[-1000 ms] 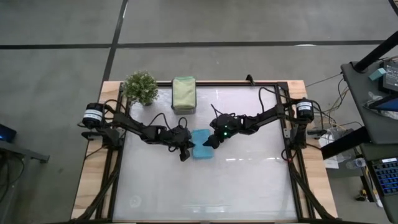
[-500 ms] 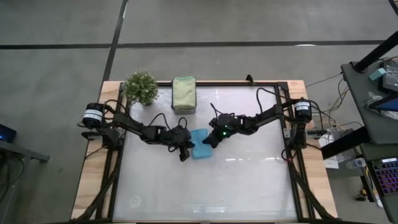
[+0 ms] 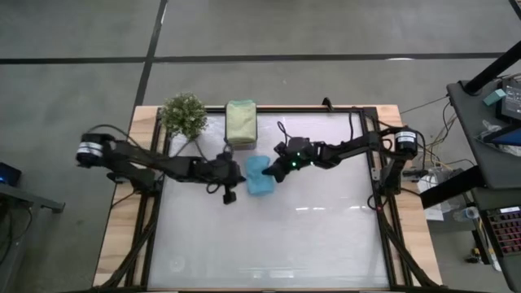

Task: Fold microfiber towels
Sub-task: Put the blue folded towel into the bin

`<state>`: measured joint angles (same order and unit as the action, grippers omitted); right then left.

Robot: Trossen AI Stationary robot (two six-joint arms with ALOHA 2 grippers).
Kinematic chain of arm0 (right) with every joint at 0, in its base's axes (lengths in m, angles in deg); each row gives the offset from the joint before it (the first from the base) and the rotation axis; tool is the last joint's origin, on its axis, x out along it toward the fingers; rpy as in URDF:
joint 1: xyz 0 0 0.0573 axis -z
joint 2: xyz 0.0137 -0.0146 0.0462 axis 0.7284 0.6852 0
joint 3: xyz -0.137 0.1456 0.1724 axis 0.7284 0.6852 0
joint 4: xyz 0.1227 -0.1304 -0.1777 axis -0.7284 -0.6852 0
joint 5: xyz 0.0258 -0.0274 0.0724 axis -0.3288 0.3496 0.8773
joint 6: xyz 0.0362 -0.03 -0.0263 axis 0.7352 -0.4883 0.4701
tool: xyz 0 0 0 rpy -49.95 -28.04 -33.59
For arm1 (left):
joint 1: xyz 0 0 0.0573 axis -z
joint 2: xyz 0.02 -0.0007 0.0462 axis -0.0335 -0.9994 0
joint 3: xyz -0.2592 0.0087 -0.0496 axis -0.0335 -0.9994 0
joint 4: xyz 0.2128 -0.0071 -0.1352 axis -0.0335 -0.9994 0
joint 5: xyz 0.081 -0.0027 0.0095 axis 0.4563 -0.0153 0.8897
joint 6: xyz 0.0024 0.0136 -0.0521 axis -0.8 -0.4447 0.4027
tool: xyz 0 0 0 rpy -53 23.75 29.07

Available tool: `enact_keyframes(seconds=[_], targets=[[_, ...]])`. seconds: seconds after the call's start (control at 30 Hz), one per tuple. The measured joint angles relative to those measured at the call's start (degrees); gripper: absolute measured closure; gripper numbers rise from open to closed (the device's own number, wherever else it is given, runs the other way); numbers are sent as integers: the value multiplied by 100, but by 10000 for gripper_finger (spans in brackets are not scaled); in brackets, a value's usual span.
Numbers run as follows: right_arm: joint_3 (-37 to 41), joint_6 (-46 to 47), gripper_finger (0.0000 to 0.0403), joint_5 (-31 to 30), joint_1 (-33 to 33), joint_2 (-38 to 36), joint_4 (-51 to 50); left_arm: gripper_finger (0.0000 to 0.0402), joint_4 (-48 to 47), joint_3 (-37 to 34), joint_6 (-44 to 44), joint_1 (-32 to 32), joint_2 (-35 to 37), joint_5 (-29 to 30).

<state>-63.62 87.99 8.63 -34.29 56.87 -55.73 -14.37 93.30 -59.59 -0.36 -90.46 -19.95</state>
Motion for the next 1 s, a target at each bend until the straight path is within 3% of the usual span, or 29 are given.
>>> enact_keyframes(seconds=[0.2, 0.53, 0.73, 1.0], targets=[[-664, -216, 390, 452, 350, -42, -221, 402, -211, 7, -1113, -80, 1220, 938], [-2376, -1237, 390, 674, 836, 136, -1309, 402, -219, 17, -2408, -846, 2816, 994], [-3254, -1432, 390, 680, 1232, 569, -1317, 402, -48, 15, -2749, -1478, 2958, 992], [-4243, -1441, 390, 820, 1808, 1479, -1741, 402, 136, 25, -2993, -2218, 2564, 973]])
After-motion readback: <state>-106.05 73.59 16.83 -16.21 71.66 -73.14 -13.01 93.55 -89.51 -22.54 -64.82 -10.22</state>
